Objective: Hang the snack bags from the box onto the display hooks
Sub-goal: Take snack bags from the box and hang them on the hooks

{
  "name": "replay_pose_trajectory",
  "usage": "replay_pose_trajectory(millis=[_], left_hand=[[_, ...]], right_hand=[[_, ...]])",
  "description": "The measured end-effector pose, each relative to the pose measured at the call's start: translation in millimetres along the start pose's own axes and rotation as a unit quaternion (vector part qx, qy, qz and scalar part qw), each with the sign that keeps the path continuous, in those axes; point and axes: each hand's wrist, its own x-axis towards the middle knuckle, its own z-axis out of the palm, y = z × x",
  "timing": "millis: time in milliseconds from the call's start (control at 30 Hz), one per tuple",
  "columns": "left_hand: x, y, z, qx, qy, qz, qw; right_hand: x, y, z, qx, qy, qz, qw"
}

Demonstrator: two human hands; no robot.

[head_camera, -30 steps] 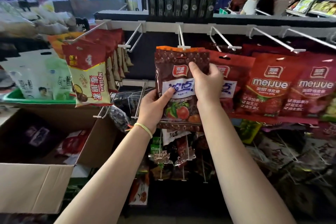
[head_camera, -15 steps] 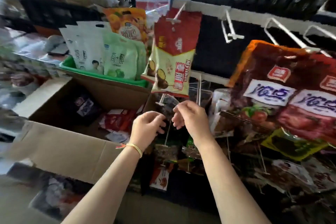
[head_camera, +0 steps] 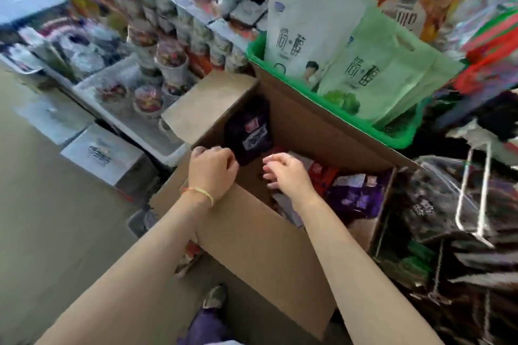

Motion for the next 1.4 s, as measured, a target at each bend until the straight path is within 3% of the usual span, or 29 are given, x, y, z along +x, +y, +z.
replay_pose_trajectory(millis=[67, 300, 467, 567, 767, 867, 967, 1033, 1100, 1233, 1300, 1400], left_hand=[[1, -8, 6, 0.034, -0.008, 0.023, 0.999], [1, -16, 18, 0.016, 0.084, 0.058, 0.995], [5, -17, 21, 0.001, 0.113, 0.077, 0.991], [5, -18, 22, -0.004, 0.125, 0.084, 0.989], [3, -20, 20, -0.010, 0.106, 0.081, 0.991], [4, -12, 17, -0.028, 0.083, 0.039, 0.995], [8, -3, 7, -0.026, -0.005, -0.019, 0.999], [13, 7, -4, -0.102, -0.039, -0.014, 0.994], [16, 23, -20, -0.198, -0.044, 0.031, 0.979], [13, 68, -53, -0.389, -0.061, 0.106, 0.913], [8, 95, -66, -0.448, -0.059, 0.115, 0.885], [-10, 141, -82, -0.567, -0.074, 0.106, 0.814]], right_hand=[[25, -10, 10, -0.045, 0.010, -0.002, 0.999], [105, -42, 45, -0.199, 0.022, -0.055, 0.978], [133, -42, 61, -0.377, -0.016, -0.031, 0.926], [130, -35, 62, -0.393, 0.050, -0.038, 0.917], [106, -33, 46, -0.392, 0.114, -0.088, 0.909], [87, -34, 29, -0.388, 0.159, -0.140, 0.897], [61, -40, 14, -0.396, 0.215, -0.213, 0.867], [37, -47, 2, -0.413, 0.249, -0.272, 0.833], [10, -56, -14, -0.406, 0.233, -0.321, 0.823], [-49, -74, -54, -0.310, 0.166, -0.322, 0.879], [-83, -77, -77, -0.254, 0.203, -0.321, 0.889], [-133, -73, -120, -0.177, 0.275, -0.300, 0.896]])
